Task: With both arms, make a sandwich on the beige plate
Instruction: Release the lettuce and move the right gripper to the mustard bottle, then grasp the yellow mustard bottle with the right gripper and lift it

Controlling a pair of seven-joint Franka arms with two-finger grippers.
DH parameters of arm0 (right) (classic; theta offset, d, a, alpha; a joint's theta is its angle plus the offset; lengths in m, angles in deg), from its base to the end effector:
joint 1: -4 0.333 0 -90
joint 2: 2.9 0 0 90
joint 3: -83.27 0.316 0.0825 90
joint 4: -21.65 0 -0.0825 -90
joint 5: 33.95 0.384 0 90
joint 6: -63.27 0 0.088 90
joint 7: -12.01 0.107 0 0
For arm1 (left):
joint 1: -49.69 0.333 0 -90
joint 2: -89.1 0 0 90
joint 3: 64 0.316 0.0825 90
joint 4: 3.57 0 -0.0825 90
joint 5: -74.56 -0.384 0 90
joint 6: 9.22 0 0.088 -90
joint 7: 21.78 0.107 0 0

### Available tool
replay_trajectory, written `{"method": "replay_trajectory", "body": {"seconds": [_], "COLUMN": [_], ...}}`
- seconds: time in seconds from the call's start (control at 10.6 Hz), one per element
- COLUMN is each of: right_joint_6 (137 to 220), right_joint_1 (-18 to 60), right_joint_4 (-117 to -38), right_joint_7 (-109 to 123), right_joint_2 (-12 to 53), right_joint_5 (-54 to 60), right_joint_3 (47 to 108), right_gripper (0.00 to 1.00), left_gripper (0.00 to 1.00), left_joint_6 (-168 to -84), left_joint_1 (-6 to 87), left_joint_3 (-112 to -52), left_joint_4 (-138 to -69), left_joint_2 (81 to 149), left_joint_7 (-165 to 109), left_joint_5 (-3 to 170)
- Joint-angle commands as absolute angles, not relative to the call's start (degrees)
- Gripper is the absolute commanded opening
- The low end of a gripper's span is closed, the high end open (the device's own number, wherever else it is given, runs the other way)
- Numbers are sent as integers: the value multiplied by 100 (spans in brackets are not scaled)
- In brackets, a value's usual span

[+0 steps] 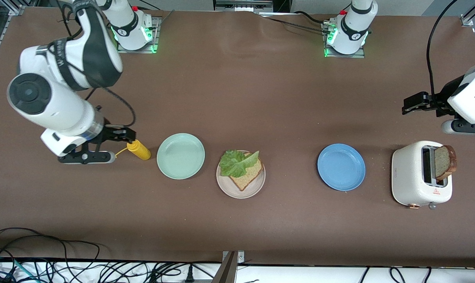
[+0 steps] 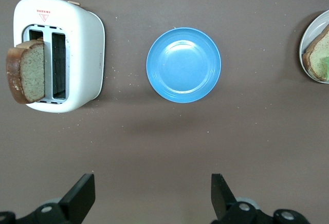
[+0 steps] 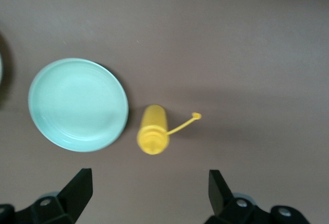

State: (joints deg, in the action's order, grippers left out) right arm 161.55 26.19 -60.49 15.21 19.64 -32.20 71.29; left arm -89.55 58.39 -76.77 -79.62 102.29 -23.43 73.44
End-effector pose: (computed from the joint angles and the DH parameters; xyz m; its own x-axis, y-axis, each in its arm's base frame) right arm 0.6492 0.1410 0.4641 0.9872 0.1240 -0.1002 0.1300 -0.9899 0.0557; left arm 0.6040 -0.0240 0.5930 0.9878 -0.0401 -0.1502 -0.0365 -0.9990 0.0266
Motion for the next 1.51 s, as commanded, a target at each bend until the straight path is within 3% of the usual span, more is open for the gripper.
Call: {"method": "replay_trajectory", "body": {"seconds": [0.0,0.19,0.57,0.75,1.42], "right_joint_6": [16249,16380,17733,17779,17691], "right_joint_1": [2659,2659,2659,2589,1982], "right_joint_4": [-6727,-7359,-9267,-9366,-9762], "right_joint_7": [284,-895,-2680,-3873,-8125], "right_joint_2": [1662,1399,511,632,1333], "right_joint_5": [-2652,-2184,-1929,-1202,1249], "right_joint_3": [6581,6044,5621,5331,5304], "right_gripper": [100,100,100,100,100], "left_gripper": [99,99,99,99,99], "left_joint_6": [-8964,-8964,-8964,-8964,-8964], "left_joint_1": [5891,5891,5883,5883,5874], "left_joint_3": [-7683,-7683,-7683,-7683,-7683], "left_joint_4": [-8109,-8109,-8144,-8144,-8144], "left_joint_2": [10088,10088,10088,10079,10070], "left_joint_7": [-2195,-2195,-2195,-2195,-2195], "left_joint_5": [7438,7438,7430,7430,7403]}}
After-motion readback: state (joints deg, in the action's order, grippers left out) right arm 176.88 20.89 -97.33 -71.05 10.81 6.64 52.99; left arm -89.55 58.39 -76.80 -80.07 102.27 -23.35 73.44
